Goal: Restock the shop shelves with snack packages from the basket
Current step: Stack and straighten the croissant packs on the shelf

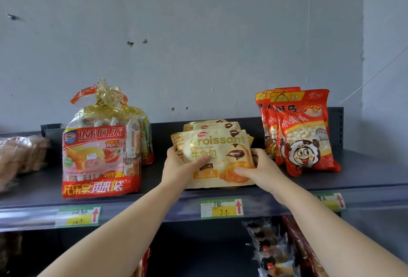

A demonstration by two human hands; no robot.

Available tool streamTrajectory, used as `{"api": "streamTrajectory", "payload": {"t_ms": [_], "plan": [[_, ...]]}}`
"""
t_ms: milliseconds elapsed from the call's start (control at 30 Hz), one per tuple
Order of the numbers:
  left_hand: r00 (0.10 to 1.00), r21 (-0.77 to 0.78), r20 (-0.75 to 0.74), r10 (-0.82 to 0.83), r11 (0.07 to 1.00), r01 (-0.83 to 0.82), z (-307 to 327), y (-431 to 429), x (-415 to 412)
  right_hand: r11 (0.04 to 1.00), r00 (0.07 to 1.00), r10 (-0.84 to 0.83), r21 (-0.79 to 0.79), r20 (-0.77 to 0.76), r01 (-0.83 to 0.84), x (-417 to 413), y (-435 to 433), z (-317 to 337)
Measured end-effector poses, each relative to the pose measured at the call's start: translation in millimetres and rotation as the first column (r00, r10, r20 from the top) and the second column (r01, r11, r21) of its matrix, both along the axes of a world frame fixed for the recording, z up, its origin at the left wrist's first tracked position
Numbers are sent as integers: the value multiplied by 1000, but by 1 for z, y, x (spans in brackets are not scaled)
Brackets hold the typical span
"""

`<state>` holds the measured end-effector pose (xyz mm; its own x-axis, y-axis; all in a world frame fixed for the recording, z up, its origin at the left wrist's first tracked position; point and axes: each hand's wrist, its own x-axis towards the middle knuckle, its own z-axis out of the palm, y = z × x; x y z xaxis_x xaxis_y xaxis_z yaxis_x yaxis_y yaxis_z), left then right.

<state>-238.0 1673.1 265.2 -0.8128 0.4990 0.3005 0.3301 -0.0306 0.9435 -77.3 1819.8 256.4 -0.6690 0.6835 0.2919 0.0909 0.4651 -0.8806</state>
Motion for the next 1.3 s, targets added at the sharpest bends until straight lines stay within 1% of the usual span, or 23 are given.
{"api": "streamTrajectory", "payload": {"t_ms": [67,133,200,267,300,367,400,433,467,567,633,700,767,833,867,933,1000,1067,1133,1200,1300], "plan": [[998,44,11,-57,997,56,-3,0,-3,999,1000,17,-51,1,-17,3,5,0],[995,46,11,-103,994,102,-4,1,-6,990,996,81,-118,20,-78,6,8,2],[997,43,-55,-52,998,54,-5,2,-9,980,987,156,-130,50,-148,5,5,6],[996,60,-88,10,998,-5,-5,2,-16,982,979,181,-78,92,-174,-3,1,8],[999,85,-52,3,996,2,-5,1,-21,979,974,200,-65,108,-194,-7,-1,9],[992,148,102,-79,987,64,-2,-1,-29,960,955,274,-98,116,-264,-17,-6,11],[973,164,186,-135,981,104,0,-2,-32,950,947,302,-119,107,-289,-21,-8,11],[955,164,242,-172,977,135,1,-3,-34,949,948,302,-128,98,-289,-25,-10,11],[948,151,260,-185,977,149,1,-3,-34,952,954,288,-130,81,-276,-27,-10,11],[963,142,193,-189,976,163,1,0,-28,968,976,216,-135,15,-212,-26,-6,9],[967,130,130,-219,971,202,3,7,-22,981,989,145,-125,-26,-147,-21,2,8],[965,91,91,-247,967,239,5,18,-17,989,997,56,-132,-59,-64,-17,13,8],[974,16,60,-219,976,218,7,29,-16,984,998,26,-175,-50,-35,-18,24,9],[983,-55,49,-178,982,181,9,35,-20,975,997,71,-210,3,-69,-21,31,13],[980,-61,66,-189,979,193,9,35,-24,968,994,104,-232,25,-95,-23,35,16],[950,-19,162,-268,961,274,8,34,-34,940,985,173,-301,23,-158,-26,42,23],[912,15,229,-341,938,347,6,32,-44,907,974,227,-360,-23,-220,-30,50,26],[894,-3,230,-384,919,395,5,31,-50,884,962,268,-385,-44,-264,-35,56,28],[906,-29,213,-365,925,379,5,27,-53,871,949,314,-388,-30,-301,-42,58,30],[921,-48,190,-339,934,354,5,24,-60,872,943,333,-378,-5,-310,-50,53,30],[919,-96,154,-362,920,379,11,20,-71,891,941,336,-335,32,-306,-59,46,28]]}}
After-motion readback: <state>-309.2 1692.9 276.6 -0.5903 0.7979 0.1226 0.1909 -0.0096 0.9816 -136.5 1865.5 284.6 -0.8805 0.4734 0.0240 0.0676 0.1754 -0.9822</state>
